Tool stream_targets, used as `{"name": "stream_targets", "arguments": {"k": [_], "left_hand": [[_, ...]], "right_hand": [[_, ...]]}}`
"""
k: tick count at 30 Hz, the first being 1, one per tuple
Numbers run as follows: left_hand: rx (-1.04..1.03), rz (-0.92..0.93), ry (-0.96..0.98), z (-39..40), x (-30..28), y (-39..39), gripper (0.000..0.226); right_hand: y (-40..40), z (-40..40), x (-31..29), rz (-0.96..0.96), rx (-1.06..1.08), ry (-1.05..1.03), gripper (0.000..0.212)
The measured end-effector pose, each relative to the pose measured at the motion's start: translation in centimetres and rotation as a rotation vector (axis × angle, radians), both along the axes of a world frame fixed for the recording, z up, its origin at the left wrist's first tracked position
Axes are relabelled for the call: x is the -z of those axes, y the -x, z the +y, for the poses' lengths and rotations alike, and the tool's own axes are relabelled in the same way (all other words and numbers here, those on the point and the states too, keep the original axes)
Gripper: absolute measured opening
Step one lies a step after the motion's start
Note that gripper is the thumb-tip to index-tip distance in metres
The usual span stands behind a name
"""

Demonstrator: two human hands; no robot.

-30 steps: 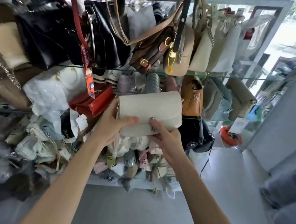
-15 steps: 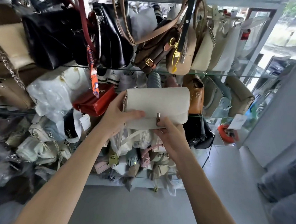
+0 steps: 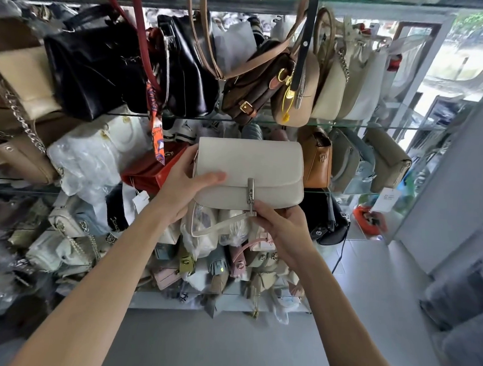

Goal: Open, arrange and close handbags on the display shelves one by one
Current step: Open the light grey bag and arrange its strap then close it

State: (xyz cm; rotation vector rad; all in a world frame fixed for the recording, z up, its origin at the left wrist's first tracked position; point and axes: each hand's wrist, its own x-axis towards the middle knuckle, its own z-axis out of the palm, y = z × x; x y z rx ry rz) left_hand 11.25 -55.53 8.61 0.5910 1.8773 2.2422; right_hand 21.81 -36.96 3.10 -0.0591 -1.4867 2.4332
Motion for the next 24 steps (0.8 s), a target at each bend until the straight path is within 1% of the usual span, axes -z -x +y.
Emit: {"name": "stream_targets", "arguments": {"k": [1,2,3,5,6,7,9,11,14,15,17,18,19,20,21,23,24], "left_hand": [[0.016,-0.004,0.014,-0.1,0.2,0.0,0.069],[0.042,0.012,0.048,-0.3,0.3,0.1,0.078],[0.072,0.051,0.111,-0.5,0.4,0.2,0.093],[0.15,0.183,0.287,-0.9,0.4,0.5,0.127],[0.168,0.251,0.359,-1.0,0.2,0.5,0.135],[0.161,0.318,0.41,-1.1,-0.2,0.4,0.138],[0.097,0.486,0.474,-1.0,-0.8,0.2,0.131],[0.057,0.664,0.548,-1.1,-1.2,0.3,0.114],[0.003,0.862,0.669,-1.4,-0.9,0.8,0.093],[-0.039,0.913,0.664,-1.5,-0.8,1.1,0.085],[-0.151,0.992,0.582,-1.5,-0.9,1.7,0.058],[-0.183,0.973,0.522,-1.4,-1.0,1.9,0.044],[-0.179,0.898,0.458,-1.3,-1.3,1.9,0.032],[-0.156,0.797,0.408,-1.1,-1.5,1.9,0.026],[-0.149,0.697,0.368,-0.7,-1.8,1.7,0.03],[-0.161,0.491,0.253,0.2,-2.1,1.5,0.052],[-0.156,0.367,0.165,0.6,-2.3,1.5,0.062]], "right_hand": [[0.0,0.0,-0.1,-0.01,0.036,0.005,0.038],[0.1,0.1,-0.1,-0.018,0.061,0.008,0.036],[0.0,0.1,0.0,-0.019,0.073,0.012,0.036],[-0.1,0.3,0.1,-0.016,0.08,0.021,0.036],[-0.1,0.4,0.3,-0.01,0.076,0.028,0.033],[0.0,0.5,0.5,-0.01,0.074,0.035,0.031],[0.2,0.3,0.9,-0.027,0.077,0.05,0.033],[0.4,0.2,1.1,-0.034,0.084,0.074,0.037],[0.6,0.5,1.3,-0.032,0.085,0.062,0.034],[0.6,0.5,1.4,-0.029,0.081,0.046,0.032],[0.6,0.2,1.7,-0.02,0.073,0.02,0.033],[0.6,0.0,1.9,-0.012,0.072,0.015,0.035],[0.7,-0.2,2.2,-0.005,0.071,0.016,0.04],[0.8,-0.4,2.5,0.0,0.068,0.021,0.043],[0.9,-0.6,2.7,0.003,0.068,0.024,0.045],[1.1,-0.8,3.3,0.0,0.079,0.012,0.047],[1.3,-0.9,3.6,-0.006,0.084,0.001,0.047]]}}
